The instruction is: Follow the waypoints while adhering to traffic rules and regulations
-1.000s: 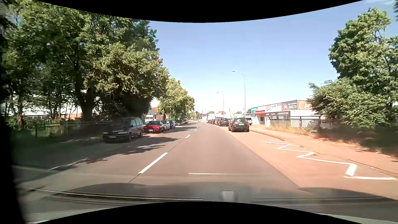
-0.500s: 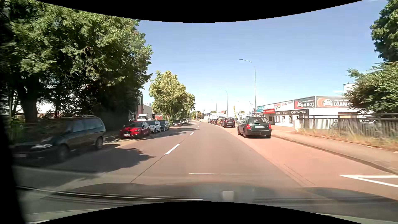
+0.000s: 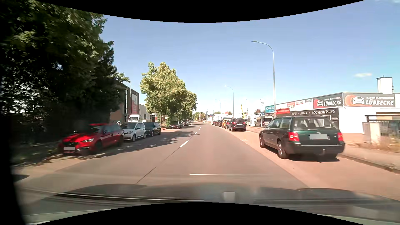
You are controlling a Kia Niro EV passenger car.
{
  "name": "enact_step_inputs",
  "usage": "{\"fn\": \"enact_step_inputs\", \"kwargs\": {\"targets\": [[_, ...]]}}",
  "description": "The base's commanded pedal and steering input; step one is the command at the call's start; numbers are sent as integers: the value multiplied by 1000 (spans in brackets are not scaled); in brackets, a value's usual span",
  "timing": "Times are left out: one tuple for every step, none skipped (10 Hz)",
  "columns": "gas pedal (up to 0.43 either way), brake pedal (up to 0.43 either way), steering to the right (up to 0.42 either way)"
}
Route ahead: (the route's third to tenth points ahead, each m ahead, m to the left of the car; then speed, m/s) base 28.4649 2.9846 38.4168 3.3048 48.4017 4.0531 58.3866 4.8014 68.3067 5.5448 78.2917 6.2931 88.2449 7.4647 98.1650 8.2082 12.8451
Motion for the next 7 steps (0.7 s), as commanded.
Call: {"fn": "enact_step_inputs", "kwargs": {"targets": [[98,6,-7],[98,6,-7],[98,6,-5],[110,6,-3],[110,6,-2],[110,6,-2],[118,6,-2]]}}
